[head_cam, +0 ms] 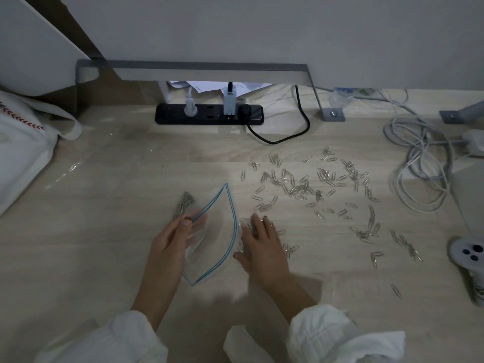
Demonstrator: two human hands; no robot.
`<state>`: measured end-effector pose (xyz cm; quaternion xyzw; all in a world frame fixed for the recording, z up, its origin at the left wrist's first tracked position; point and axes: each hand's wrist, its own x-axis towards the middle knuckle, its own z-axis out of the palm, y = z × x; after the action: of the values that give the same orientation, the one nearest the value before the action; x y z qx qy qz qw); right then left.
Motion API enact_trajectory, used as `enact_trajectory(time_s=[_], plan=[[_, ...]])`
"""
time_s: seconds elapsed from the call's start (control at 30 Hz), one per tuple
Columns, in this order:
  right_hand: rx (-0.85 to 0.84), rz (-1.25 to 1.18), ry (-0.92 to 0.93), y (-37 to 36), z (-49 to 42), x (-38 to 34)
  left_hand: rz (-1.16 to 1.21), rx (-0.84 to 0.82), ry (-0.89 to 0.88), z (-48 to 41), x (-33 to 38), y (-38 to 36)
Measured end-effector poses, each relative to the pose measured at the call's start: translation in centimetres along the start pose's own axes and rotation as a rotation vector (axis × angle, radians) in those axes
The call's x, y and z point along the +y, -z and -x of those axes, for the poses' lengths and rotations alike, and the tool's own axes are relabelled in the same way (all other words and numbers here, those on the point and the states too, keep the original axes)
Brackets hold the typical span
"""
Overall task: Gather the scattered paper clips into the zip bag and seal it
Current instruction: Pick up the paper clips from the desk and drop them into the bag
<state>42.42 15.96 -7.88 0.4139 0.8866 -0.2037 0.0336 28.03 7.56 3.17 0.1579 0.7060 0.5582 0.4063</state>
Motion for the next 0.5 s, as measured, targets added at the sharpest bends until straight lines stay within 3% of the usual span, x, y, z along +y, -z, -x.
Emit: enact_trajectory(time_s=[0.17,0.5], plan=[[0.156,0.066,0.069,-1.2,-0.1,0.3,-0.002,0.029,0.007,0.1,-0.3,1.0],[0.234,0.011,0.107,0.0,1.1,4.2,-0.007,0.04,0.026,0.2,-0.6,1.6]])
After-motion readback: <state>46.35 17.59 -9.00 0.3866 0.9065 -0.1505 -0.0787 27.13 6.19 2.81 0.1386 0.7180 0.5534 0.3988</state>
